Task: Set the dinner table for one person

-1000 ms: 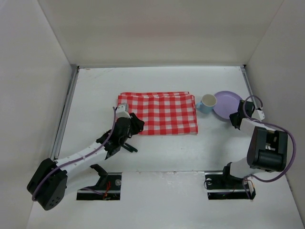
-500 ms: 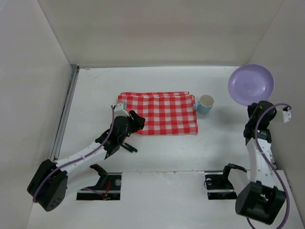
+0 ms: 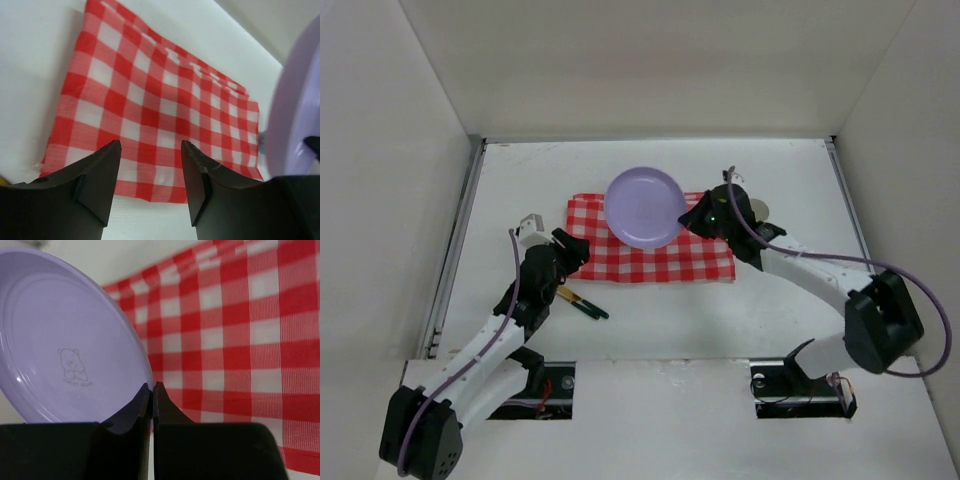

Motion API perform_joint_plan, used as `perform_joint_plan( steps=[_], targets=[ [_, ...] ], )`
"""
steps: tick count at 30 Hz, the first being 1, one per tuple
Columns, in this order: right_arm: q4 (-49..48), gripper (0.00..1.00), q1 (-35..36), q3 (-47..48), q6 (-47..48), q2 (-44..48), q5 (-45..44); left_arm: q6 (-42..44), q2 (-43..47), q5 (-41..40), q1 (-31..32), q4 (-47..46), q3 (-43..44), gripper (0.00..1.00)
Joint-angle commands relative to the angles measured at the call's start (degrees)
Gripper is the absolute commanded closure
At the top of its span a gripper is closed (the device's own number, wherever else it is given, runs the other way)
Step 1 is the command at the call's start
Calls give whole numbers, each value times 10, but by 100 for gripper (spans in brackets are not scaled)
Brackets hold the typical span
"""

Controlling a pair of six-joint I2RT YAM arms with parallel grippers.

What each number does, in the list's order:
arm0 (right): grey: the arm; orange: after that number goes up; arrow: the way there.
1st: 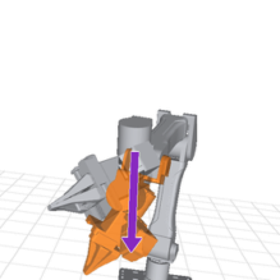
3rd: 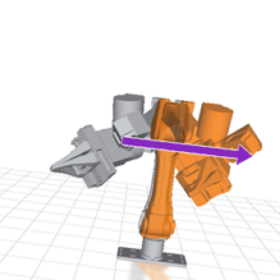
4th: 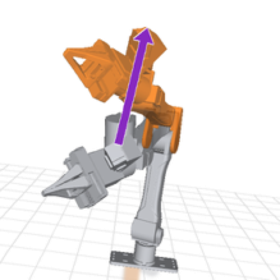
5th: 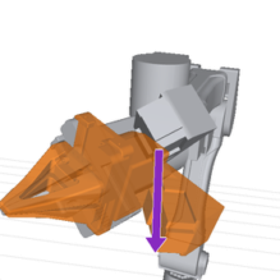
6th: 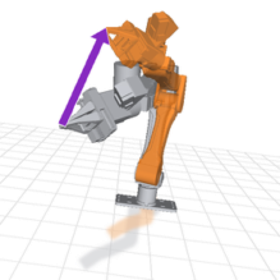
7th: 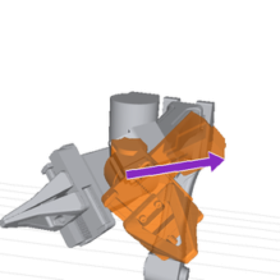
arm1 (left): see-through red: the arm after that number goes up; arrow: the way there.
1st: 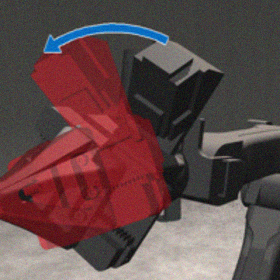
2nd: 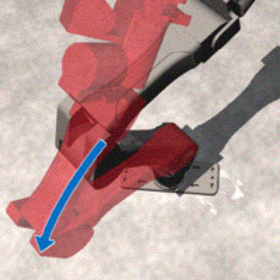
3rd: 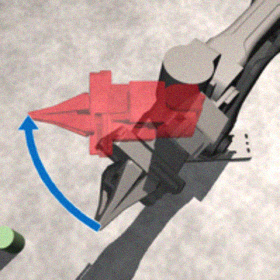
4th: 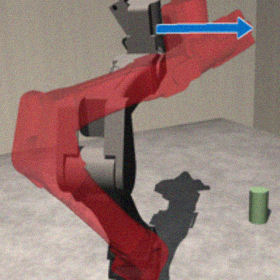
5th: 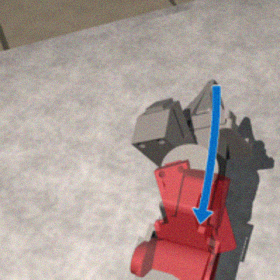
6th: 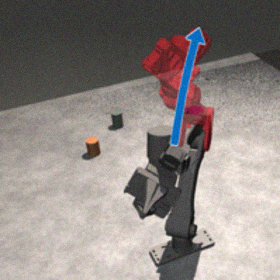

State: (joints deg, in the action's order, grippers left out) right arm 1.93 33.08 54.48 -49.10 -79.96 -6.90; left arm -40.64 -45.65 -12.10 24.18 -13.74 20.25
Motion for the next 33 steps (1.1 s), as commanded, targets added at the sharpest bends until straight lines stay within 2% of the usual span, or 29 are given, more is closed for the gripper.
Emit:
perform_joint_plan(
  steps=[1, 8, 26, 29, 33],
  targets=[
    [-32, 97, -1, 16, -13, -39, 38, -15, 6, 15, -8, 44, -22, 53],
    [-14, 96, -1, 66, 1, -169, 80, -5, -3, 16, -1, 49, -14, 54],
    [54, 93, -11, 70, 22, -199, 23, -6, -17, 13, 13, 34, -20, 54],
    [57, 90, -14, 74, 27, -205, 19, -6, -29, 13, 13, 23, -18, 54],
    [59, 78, -13, 75, 31, -215, 14, -8, -37, 14, 13, 13, -21, 54]
  ],
)
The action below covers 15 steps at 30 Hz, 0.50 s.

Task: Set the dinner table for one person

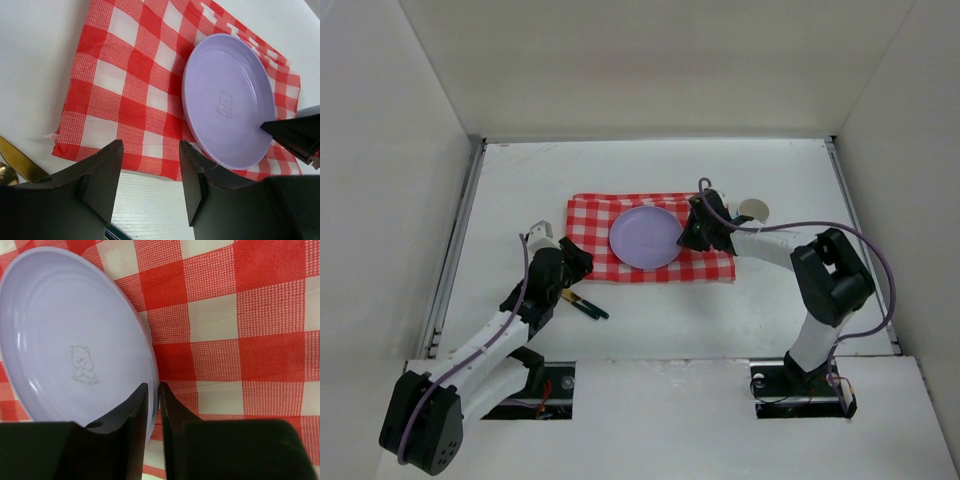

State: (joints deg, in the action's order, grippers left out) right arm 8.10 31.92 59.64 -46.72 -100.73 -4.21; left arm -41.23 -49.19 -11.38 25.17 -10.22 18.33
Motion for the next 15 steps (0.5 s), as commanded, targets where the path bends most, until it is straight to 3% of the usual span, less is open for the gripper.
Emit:
perform_joint_plan(
  steps=[1, 9, 12, 15],
  targets=[
    [-4, 74, -2, 22, 8, -9, -13, -3, -1, 7, 4, -24, -4, 54],
    [2, 37, 13, 5, 40, 84, -40, 0, 17, 5, 5, -18, -6, 54],
    [8, 32, 21, -21, 55, 153, -70, 1, 15, 6, 7, -21, -2, 54],
    [8, 41, 21, -64, 61, 218, -116, 0, 8, 5, 12, -27, 1, 55]
  ],
)
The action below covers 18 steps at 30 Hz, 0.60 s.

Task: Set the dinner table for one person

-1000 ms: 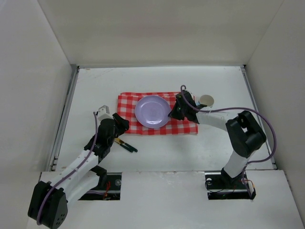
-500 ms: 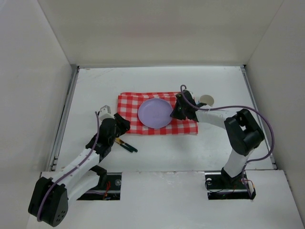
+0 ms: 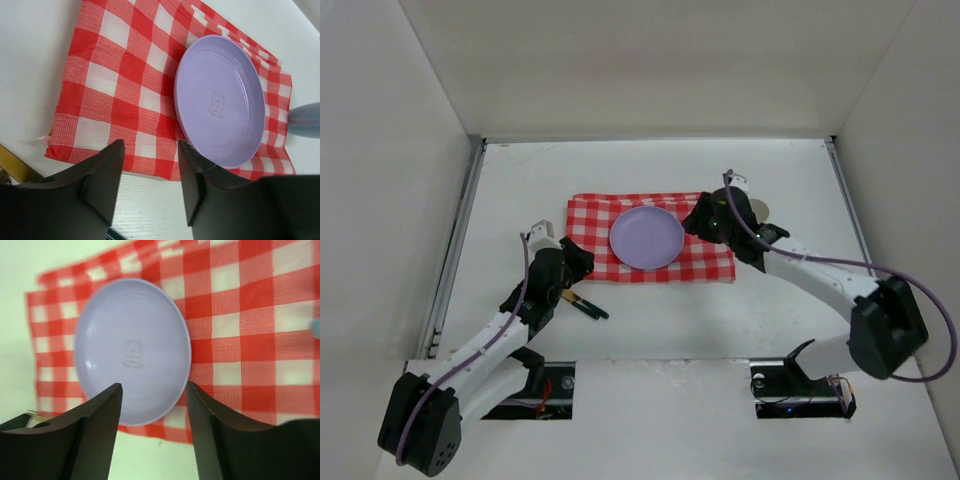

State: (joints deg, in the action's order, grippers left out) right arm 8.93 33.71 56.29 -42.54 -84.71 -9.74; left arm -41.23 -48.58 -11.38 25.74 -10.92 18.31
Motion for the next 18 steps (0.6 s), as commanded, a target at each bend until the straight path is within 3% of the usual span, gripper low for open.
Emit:
perform_joint_plan(
  steps=[1, 4, 6, 10, 18],
  targets=[
    [-2, 48, 3, -45, 19, 76, -76, 1, -1, 5, 8, -23, 2, 58],
    [-9, 65, 0, -85, 12, 113, -114, 1, -2, 4, 21, -42, 3, 69],
    [-18, 66, -4, -110, 7, 129, -150, 0, 10, -1, 36, -62, 0, 77],
    [-50, 58, -12, -154, -17, 148, -179, 11, 9, -22, 73, -75, 8, 80],
    [-204, 45, -55, -208, -18, 140, -165, 7, -42, -36, 120, -92, 15, 76]
  ],
)
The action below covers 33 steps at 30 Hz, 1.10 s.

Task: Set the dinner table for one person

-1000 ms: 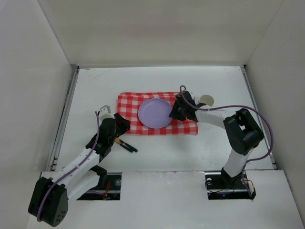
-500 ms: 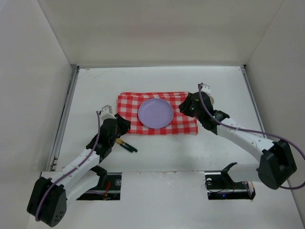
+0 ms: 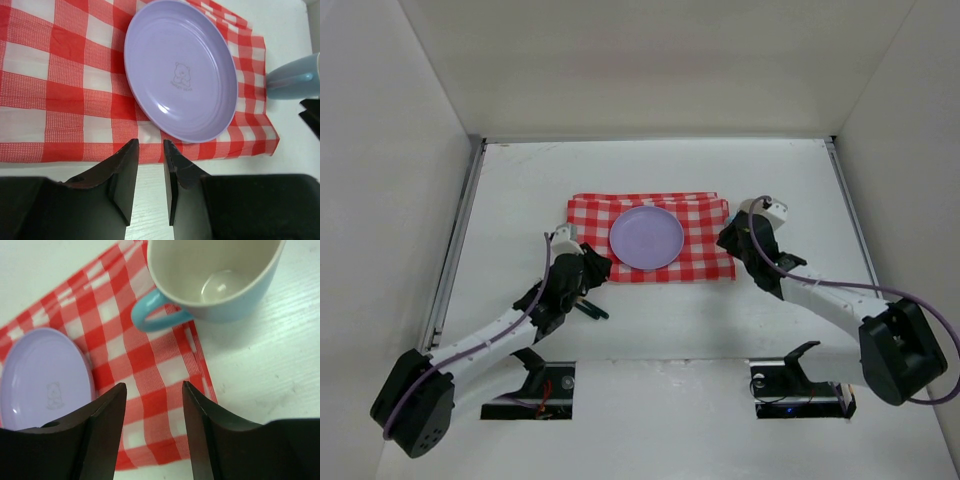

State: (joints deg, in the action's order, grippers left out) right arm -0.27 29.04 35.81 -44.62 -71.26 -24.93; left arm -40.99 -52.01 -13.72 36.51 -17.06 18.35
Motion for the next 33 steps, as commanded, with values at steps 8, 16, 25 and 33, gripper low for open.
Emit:
perform_joint_plan(
  steps=[8, 16, 25, 33],
  targets=[
    [-206, 45, -55, -7, 7, -45, 26, 0, -44, -23, 36, -45, 20, 73],
    [-292, 51, -70, -7, -9, -104, 42, -1, -42, -40, 53, -37, 20, 71],
    [-324, 61, -69, -3, -40, -159, 17, -7, -44, -59, 77, -34, 20, 71],
    [-337, 80, -69, -40, -60, -153, -11, -7, -43, -60, 83, -34, 20, 71]
  ],
)
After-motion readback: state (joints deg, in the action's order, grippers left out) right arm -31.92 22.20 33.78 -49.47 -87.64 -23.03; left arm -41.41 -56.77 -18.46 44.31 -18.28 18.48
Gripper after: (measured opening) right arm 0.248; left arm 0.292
